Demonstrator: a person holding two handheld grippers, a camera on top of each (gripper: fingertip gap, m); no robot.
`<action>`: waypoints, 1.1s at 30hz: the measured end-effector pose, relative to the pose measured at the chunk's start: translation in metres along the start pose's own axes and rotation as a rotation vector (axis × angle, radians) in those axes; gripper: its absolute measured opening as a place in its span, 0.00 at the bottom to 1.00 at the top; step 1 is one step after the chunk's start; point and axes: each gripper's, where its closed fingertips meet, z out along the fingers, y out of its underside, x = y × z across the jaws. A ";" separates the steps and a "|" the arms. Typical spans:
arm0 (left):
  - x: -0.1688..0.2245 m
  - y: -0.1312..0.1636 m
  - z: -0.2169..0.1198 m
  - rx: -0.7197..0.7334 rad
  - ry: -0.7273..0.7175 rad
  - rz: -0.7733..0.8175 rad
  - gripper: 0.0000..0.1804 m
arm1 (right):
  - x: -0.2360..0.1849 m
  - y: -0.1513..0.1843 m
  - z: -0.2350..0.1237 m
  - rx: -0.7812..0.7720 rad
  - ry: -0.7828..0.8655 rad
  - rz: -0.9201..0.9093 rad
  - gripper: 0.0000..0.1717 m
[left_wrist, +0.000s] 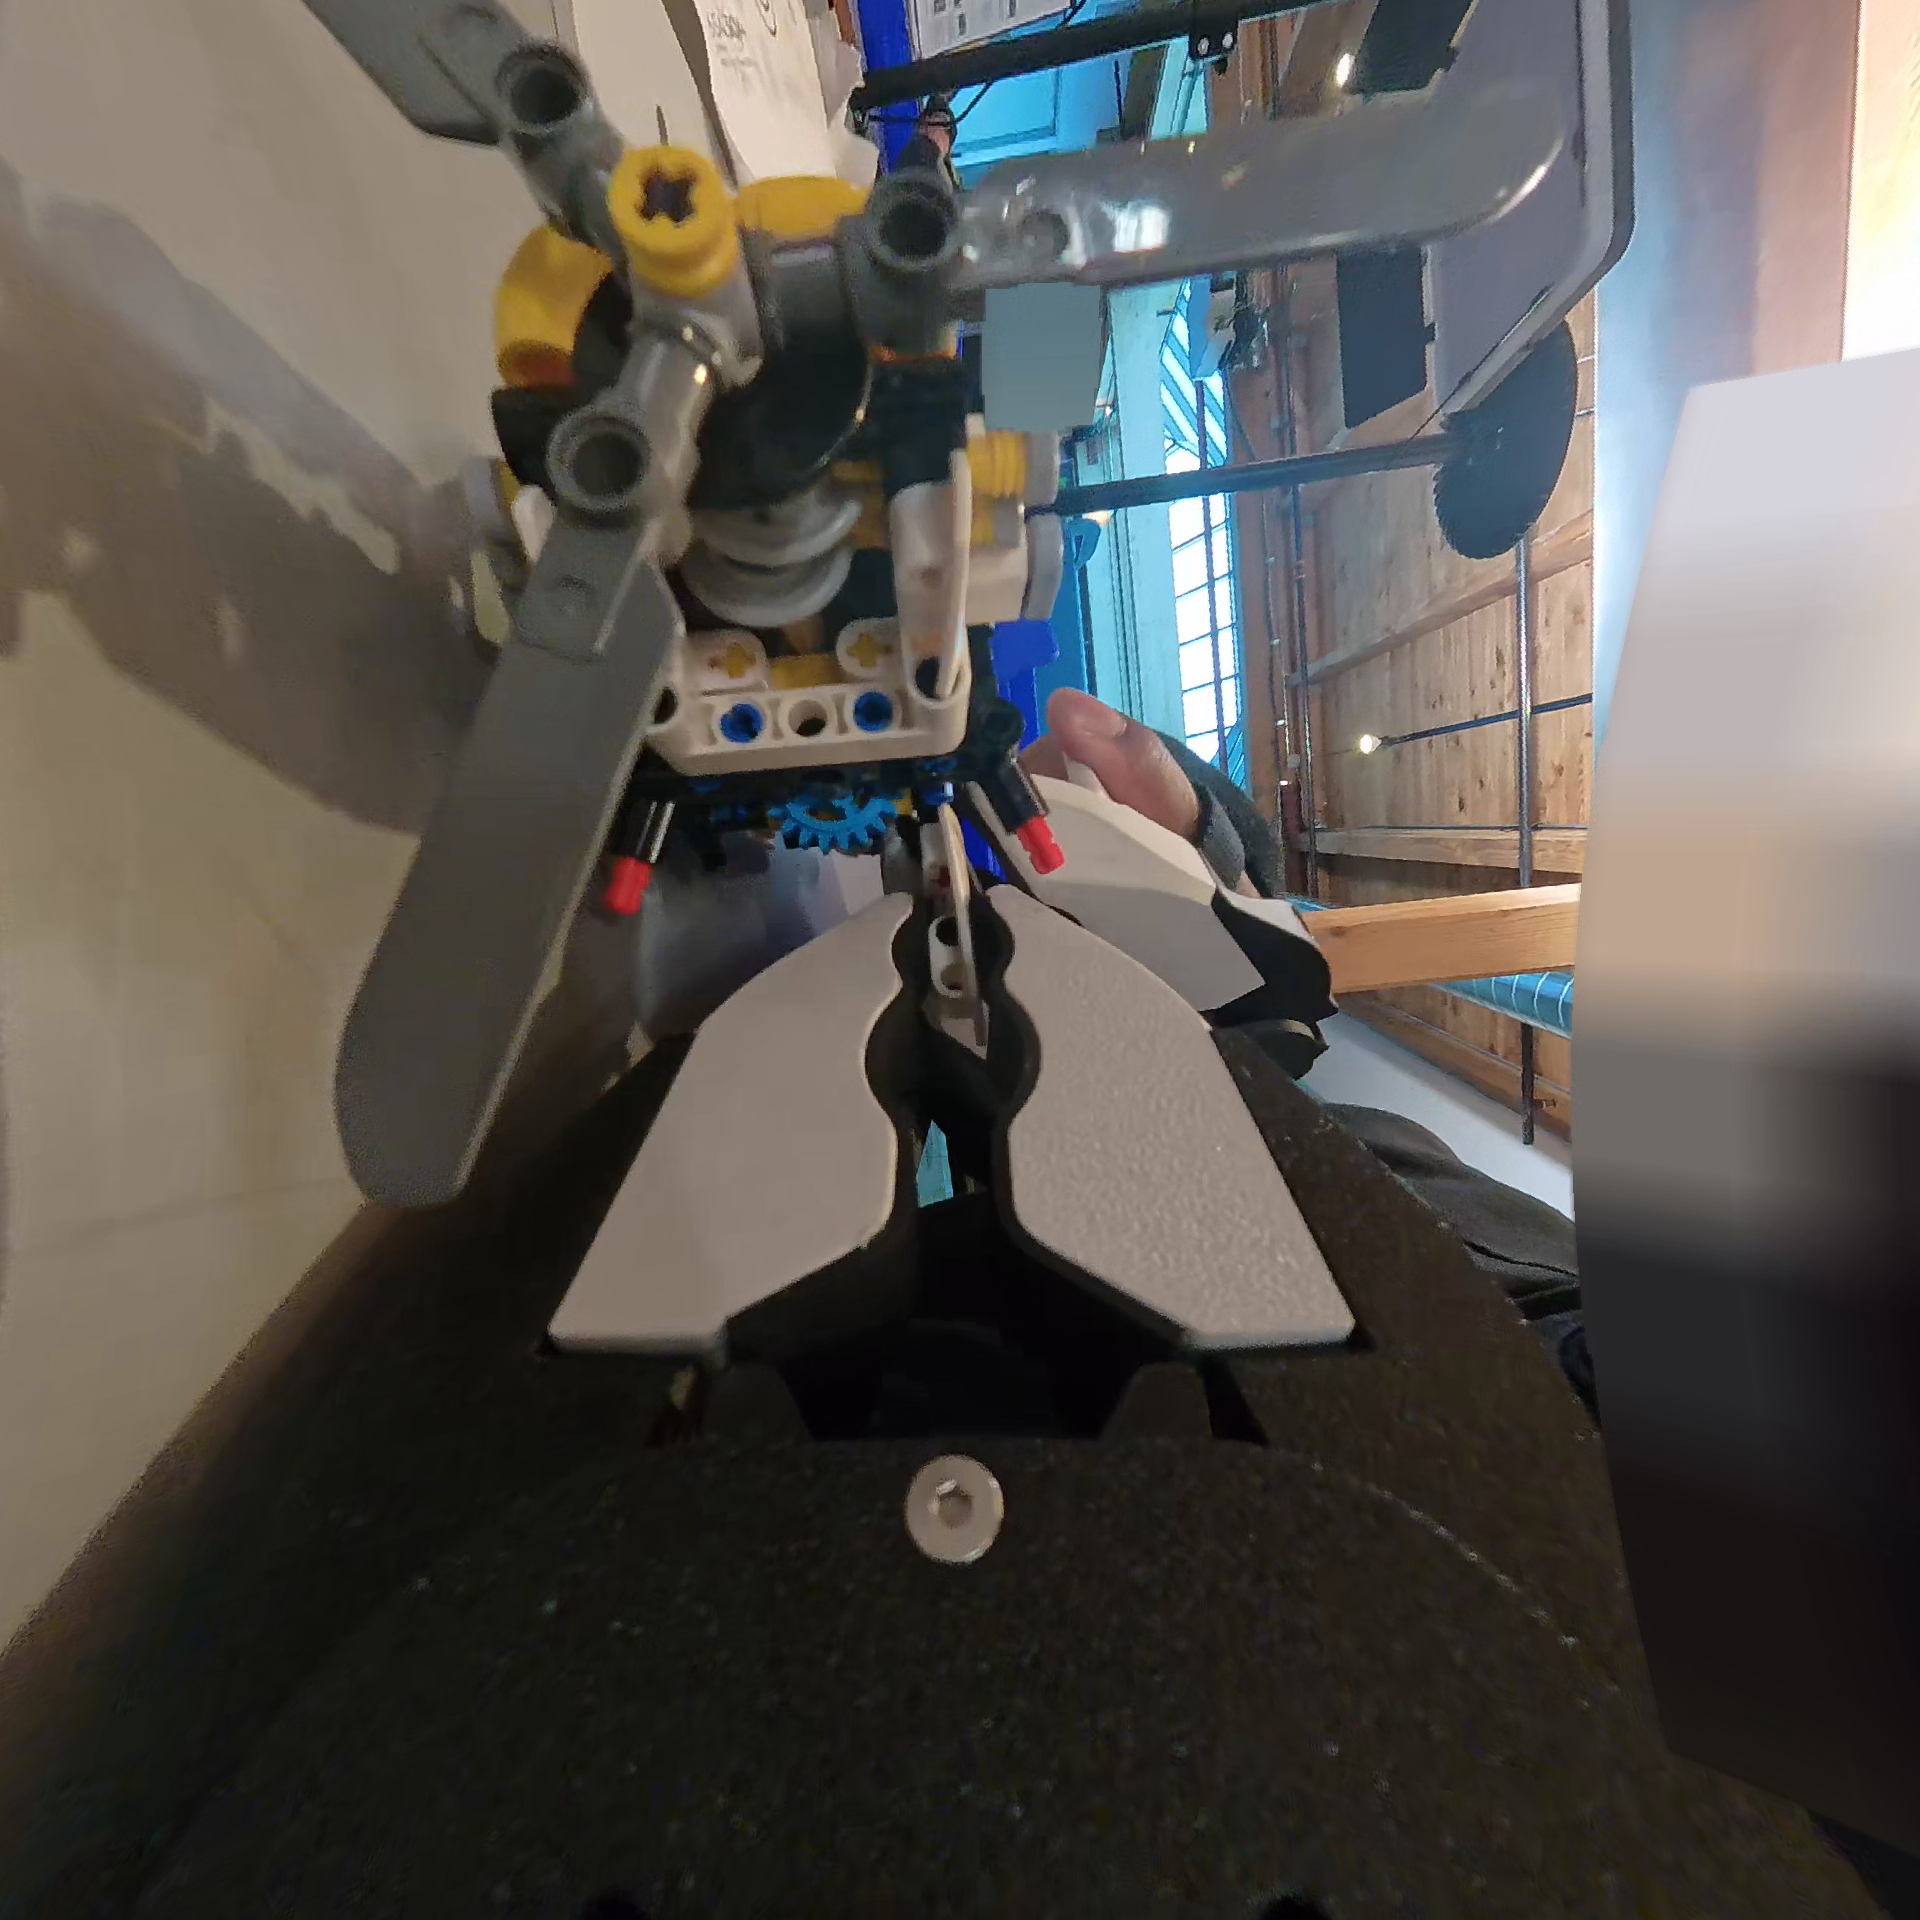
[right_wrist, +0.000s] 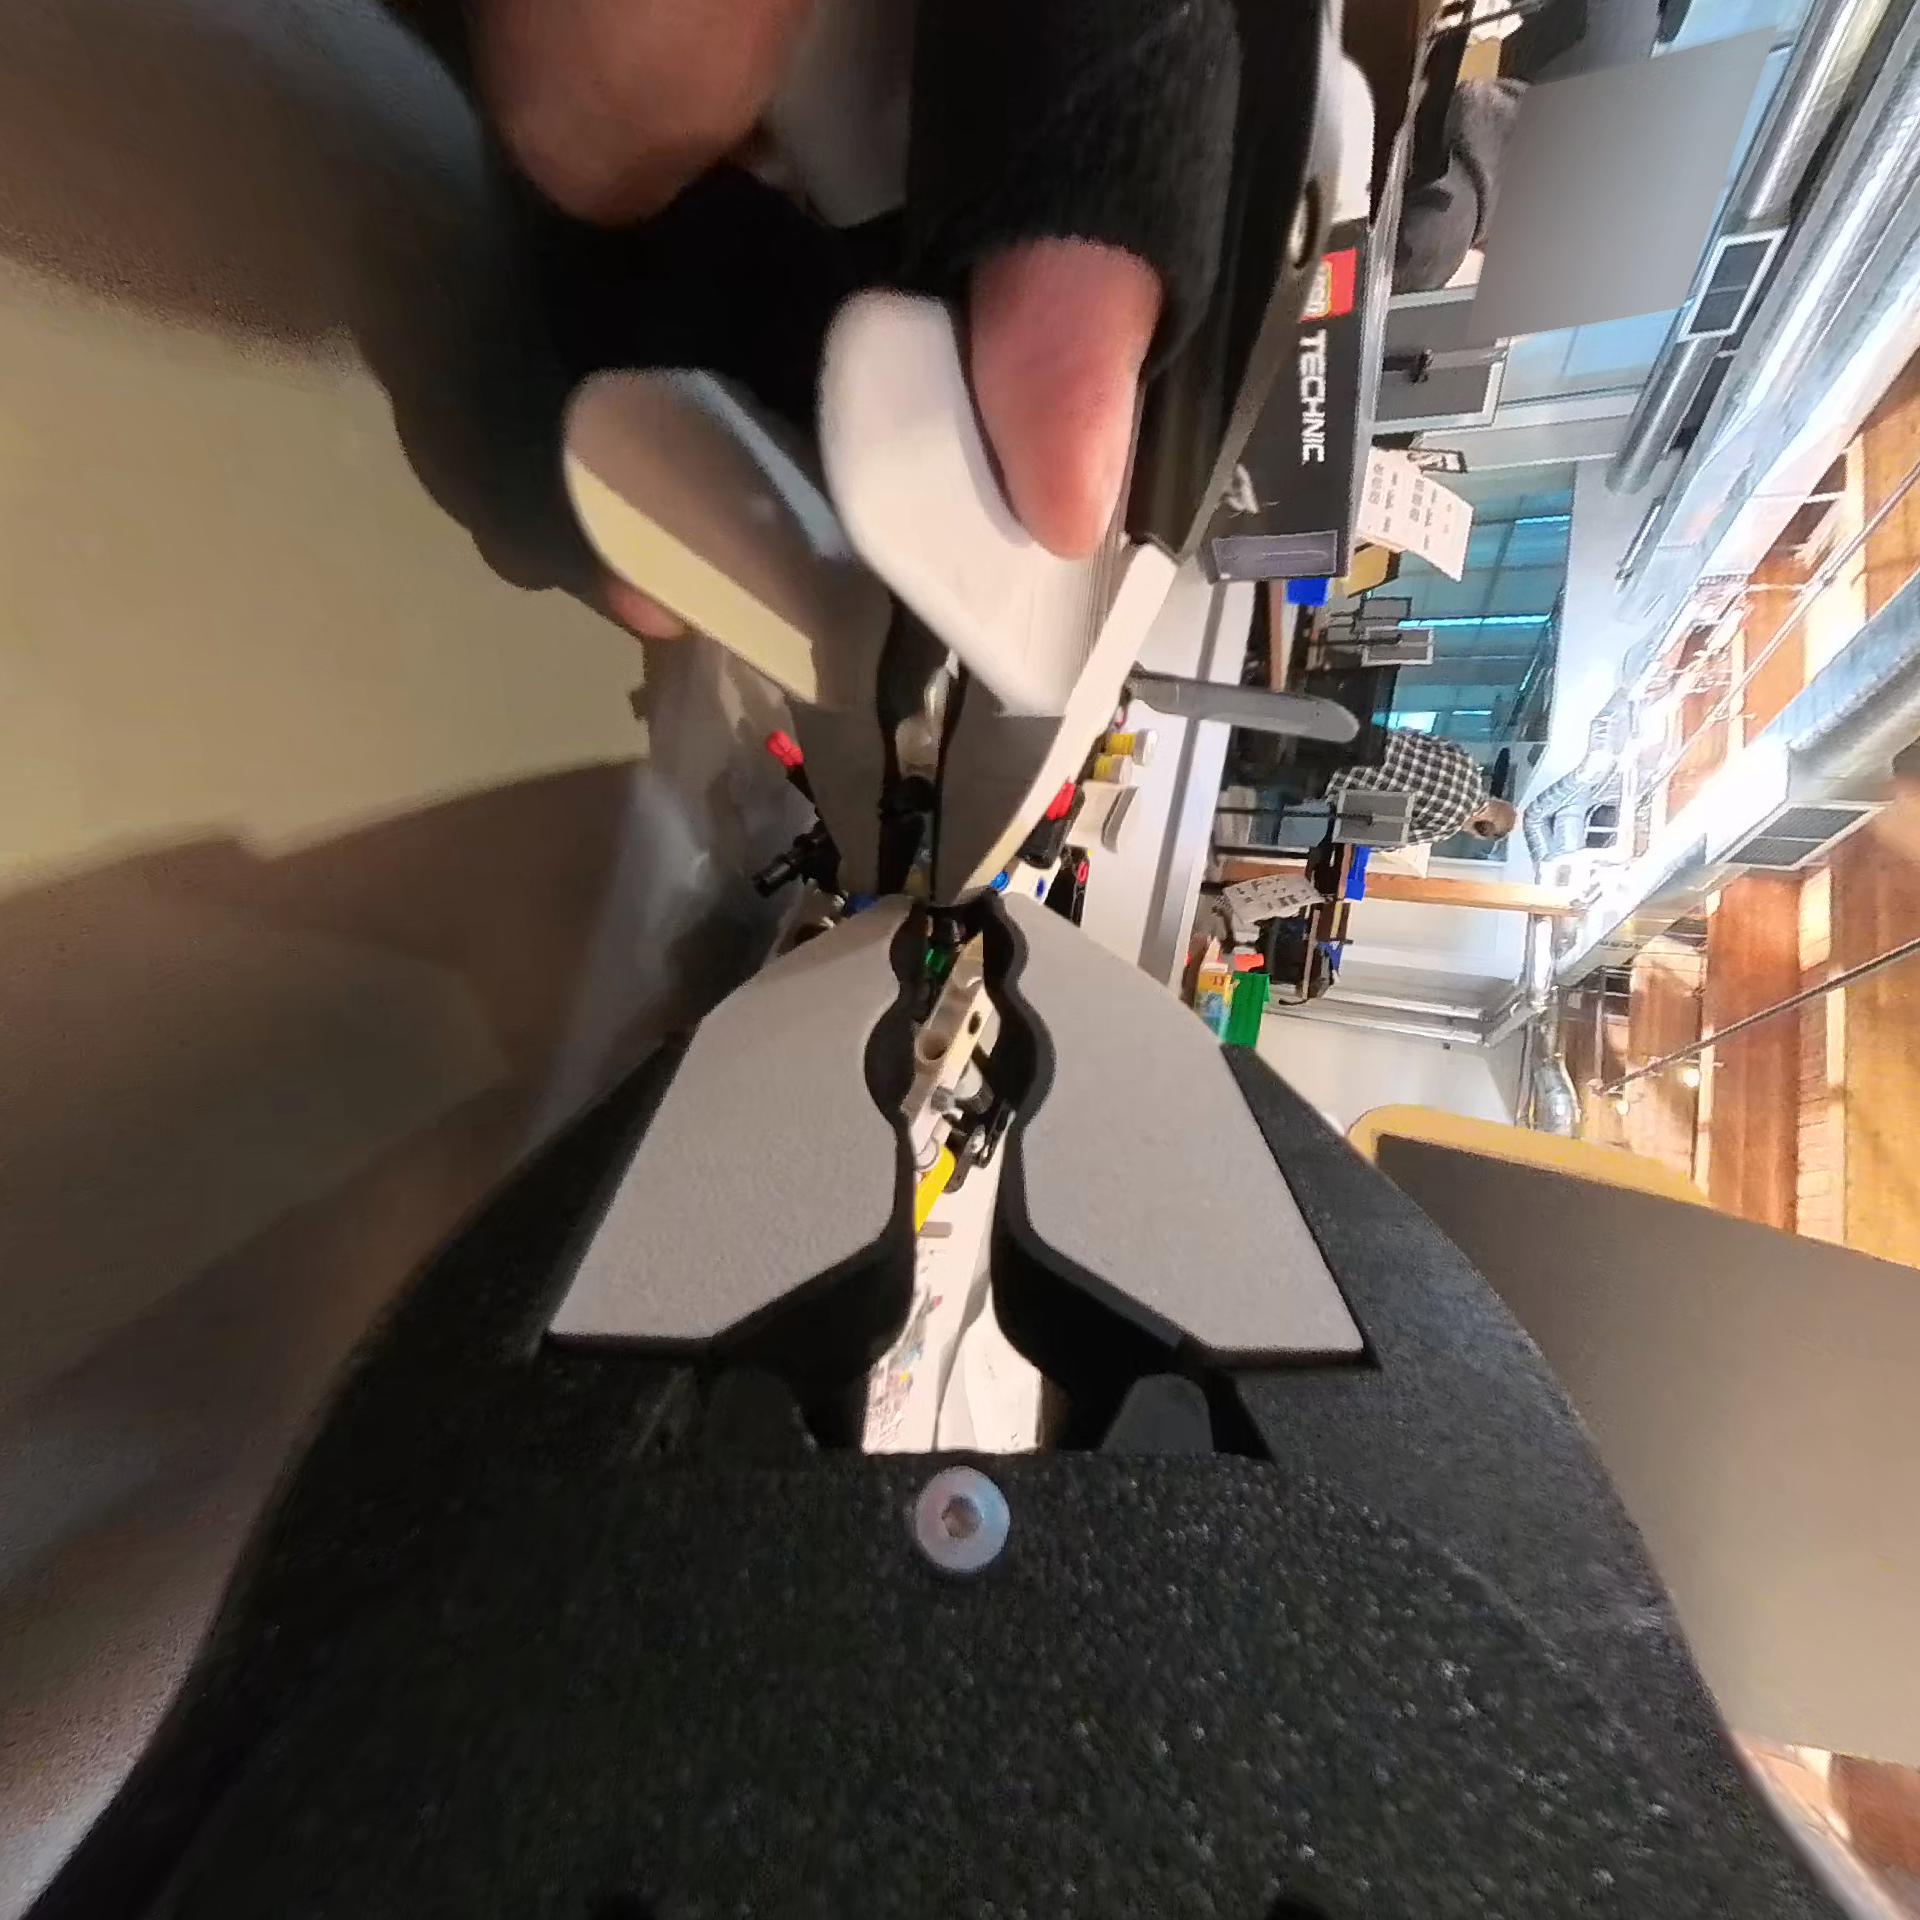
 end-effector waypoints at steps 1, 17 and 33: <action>0.000 0.001 0.000 -0.004 -0.001 0.001 0.05 | 0.000 0.000 0.000 0.006 0.007 -0.009 0.06; -0.005 -0.001 -0.009 0.003 -0.025 -0.014 0.05 | -0.001 0.004 0.000 0.038 0.027 0.091 0.05; 0.000 -0.017 -0.035 0.089 -0.012 0.030 0.05 | 0.015 0.016 0.014 -0.030 0.058 0.151 0.04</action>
